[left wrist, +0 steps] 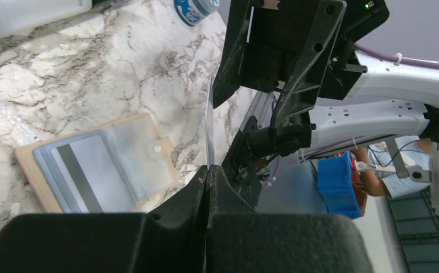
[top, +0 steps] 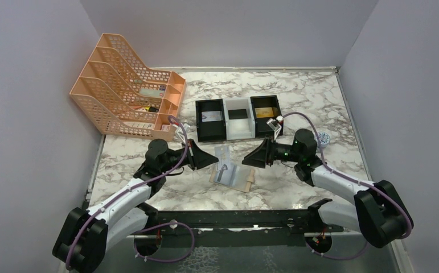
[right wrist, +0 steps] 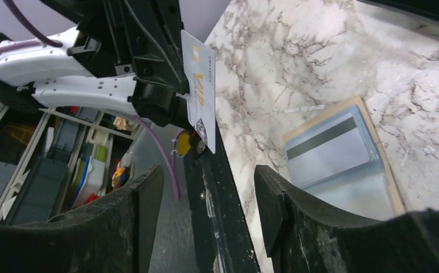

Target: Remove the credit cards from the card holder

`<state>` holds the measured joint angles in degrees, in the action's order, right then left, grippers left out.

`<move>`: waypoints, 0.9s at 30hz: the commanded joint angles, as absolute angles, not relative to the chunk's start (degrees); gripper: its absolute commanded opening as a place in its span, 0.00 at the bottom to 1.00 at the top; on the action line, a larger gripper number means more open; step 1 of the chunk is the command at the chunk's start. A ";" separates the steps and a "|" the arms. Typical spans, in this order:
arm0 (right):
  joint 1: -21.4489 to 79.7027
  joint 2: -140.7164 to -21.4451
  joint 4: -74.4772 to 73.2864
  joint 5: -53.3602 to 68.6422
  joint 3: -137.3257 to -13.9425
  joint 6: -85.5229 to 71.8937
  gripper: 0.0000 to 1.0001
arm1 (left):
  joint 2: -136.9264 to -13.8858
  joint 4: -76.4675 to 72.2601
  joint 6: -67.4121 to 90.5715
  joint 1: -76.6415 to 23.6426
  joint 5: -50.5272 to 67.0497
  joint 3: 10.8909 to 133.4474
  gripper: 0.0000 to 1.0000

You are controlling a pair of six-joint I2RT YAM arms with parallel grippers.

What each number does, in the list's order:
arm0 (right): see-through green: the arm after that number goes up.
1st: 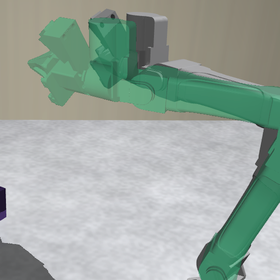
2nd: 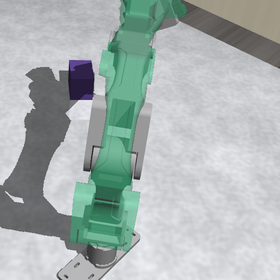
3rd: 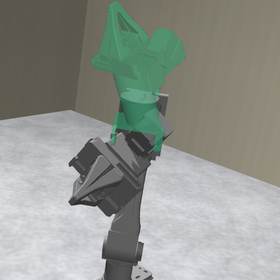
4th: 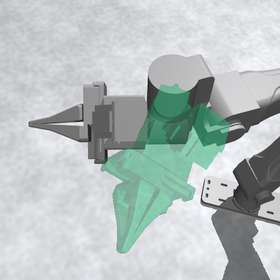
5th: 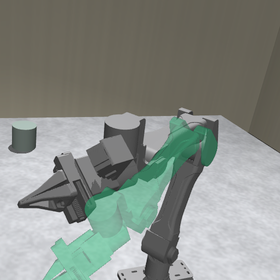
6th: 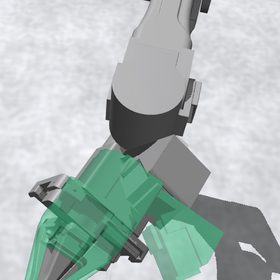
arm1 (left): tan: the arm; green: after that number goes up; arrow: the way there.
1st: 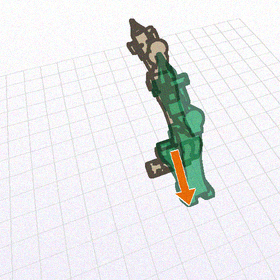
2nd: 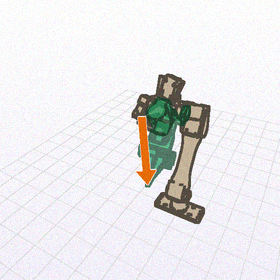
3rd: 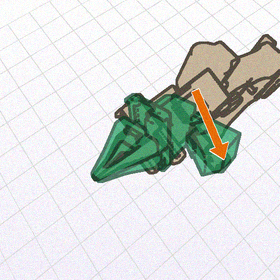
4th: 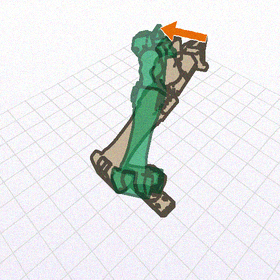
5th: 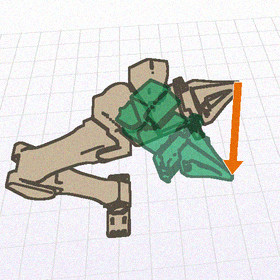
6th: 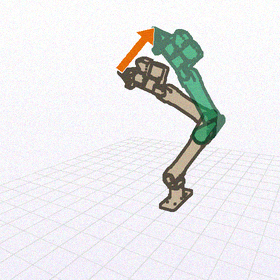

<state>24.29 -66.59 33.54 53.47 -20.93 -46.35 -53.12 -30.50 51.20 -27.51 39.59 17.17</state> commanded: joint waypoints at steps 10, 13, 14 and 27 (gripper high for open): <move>24.39 -70.81 43.29 61.82 -22.91 -50.80 0.54 | -56.58 -39.05 52.39 -30.09 46.98 19.83 0.00; 25.09 -72.00 45.64 62.17 -23.43 -52.14 0.50 | -57.05 -40.64 52.72 -30.64 47.31 19.91 0.00; 25.44 -72.29 45.99 62.28 -23.91 -52.28 0.50 | -57.23 -40.87 52.81 -30.79 47.26 19.92 0.00; 29.92 -76.66 50.80 61.23 -25.85 -54.46 0.37 | -58.48 -44.81 54.48 -31.73 45.33 19.01 0.00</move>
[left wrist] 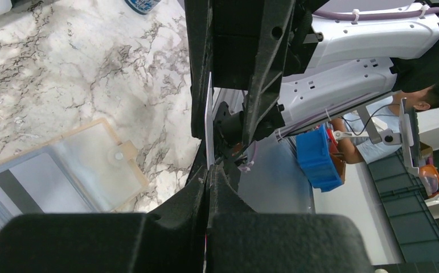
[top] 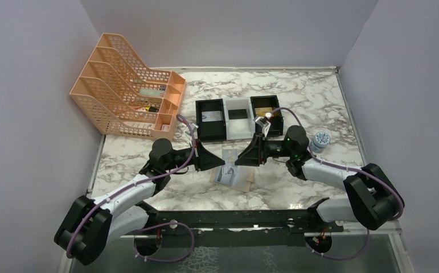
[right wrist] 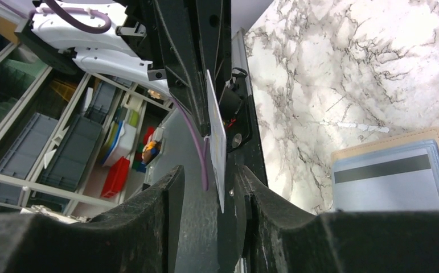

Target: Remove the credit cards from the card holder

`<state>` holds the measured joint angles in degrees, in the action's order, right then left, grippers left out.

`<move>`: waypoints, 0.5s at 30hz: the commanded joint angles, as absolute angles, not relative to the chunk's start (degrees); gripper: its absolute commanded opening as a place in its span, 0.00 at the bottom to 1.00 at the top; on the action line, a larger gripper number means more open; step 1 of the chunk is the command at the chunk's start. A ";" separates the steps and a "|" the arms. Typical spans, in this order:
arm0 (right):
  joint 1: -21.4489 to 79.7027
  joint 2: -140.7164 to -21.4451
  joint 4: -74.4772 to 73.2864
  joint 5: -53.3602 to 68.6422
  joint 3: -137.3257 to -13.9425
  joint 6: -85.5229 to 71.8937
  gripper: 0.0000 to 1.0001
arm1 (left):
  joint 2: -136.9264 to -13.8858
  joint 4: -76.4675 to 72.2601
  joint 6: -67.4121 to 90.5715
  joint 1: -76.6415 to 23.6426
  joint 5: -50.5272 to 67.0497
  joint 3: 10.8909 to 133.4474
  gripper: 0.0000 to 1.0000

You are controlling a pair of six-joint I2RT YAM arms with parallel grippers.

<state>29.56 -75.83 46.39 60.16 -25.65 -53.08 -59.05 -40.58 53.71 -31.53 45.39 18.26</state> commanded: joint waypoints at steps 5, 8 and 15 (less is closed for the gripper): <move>30.23 -77.94 55.80 62.53 -25.77 -57.67 0.25 | -58.21 -46.54 55.06 -31.82 45.39 18.62 0.00; 30.32 -78.00 56.07 62.77 -25.82 -57.89 0.19 | -57.59 -47.21 55.31 -31.87 44.65 18.24 0.00; 30.63 -79.63 60.97 63.31 -25.45 -61.57 0.14 | -57.59 -49.11 56.53 -31.99 43.92 17.46 0.00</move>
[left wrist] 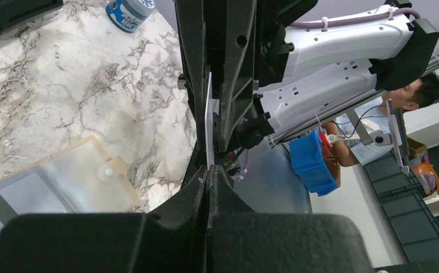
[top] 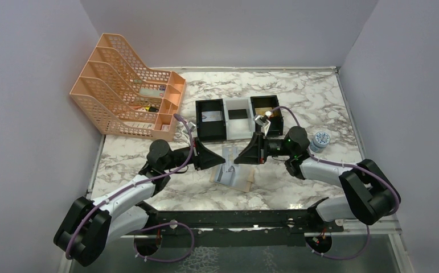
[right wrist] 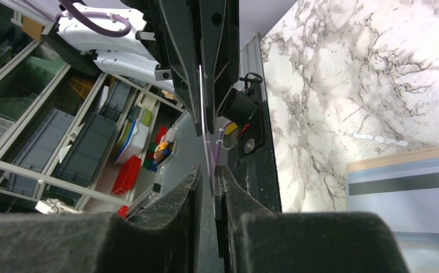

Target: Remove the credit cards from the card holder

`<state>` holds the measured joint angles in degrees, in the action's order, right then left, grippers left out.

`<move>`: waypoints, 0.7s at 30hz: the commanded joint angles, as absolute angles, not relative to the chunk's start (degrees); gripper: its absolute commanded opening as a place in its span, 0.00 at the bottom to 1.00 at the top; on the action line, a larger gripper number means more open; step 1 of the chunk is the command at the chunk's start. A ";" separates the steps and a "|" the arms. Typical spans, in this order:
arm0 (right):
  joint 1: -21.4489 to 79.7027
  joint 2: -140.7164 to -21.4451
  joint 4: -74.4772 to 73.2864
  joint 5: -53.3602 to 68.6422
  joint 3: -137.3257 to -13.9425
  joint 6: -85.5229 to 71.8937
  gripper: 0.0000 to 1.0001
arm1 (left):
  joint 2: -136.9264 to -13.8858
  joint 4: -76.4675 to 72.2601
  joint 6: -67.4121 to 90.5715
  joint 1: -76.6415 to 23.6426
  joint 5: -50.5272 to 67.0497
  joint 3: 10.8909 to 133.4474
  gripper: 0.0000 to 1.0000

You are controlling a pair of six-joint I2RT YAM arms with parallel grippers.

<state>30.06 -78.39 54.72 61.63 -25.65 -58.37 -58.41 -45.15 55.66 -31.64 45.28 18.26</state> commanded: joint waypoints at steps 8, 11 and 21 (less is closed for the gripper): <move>31.16 -81.33 65.59 61.86 -25.22 -64.28 0.05 | -57.48 -50.20 56.95 -32.21 43.48 16.37 0.00; 31.20 -81.58 65.48 61.81 -25.12 -64.54 0.02 | -57.02 -50.54 56.97 -32.26 42.72 15.93 0.00; 31.29 -82.41 64.22 59.18 -25.16 -64.66 0.13 | -58.45 -51.39 56.56 -32.27 43.68 15.63 0.00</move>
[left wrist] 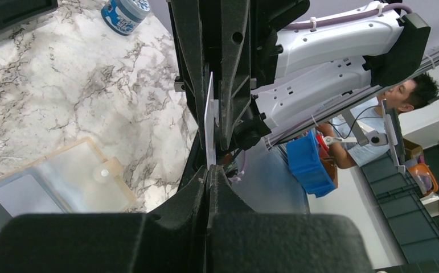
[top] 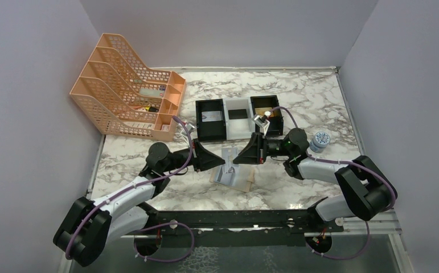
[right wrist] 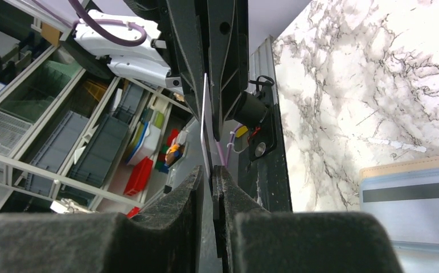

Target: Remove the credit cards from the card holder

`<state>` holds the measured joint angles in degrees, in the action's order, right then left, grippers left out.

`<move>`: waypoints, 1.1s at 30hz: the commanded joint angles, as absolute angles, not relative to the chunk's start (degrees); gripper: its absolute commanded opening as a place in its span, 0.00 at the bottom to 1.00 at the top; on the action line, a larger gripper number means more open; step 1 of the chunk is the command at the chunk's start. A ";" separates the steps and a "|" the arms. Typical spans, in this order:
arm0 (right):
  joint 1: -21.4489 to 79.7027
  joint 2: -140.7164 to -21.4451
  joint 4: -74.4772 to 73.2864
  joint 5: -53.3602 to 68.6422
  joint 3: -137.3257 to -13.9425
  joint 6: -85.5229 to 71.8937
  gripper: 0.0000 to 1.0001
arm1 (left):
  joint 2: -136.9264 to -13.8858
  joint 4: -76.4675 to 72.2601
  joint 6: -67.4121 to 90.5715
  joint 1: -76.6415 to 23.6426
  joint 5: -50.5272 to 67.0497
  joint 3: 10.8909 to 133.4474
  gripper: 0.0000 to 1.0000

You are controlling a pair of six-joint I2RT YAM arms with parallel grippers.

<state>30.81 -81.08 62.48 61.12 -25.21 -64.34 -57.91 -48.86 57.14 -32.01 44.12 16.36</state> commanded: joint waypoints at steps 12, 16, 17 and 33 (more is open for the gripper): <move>31.64 -84.61 67.27 58.83 -25.49 -66.23 0.07 | -59.26 -52.18 56.48 -32.25 43.57 15.10 0.00; 31.64 -84.45 68.53 58.48 -25.92 -67.23 0.01 | -59.92 -52.21 56.36 -32.21 43.36 15.09 0.00; 31.64 -84.10 67.88 58.24 -25.93 -66.74 0.01 | -60.08 -52.14 56.22 -32.25 43.19 15.07 0.00; 31.59 -68.48 12.38 30.75 -37.30 -29.53 0.01 | -48.95 -5.43 38.52 -30.12 12.47 22.79 0.99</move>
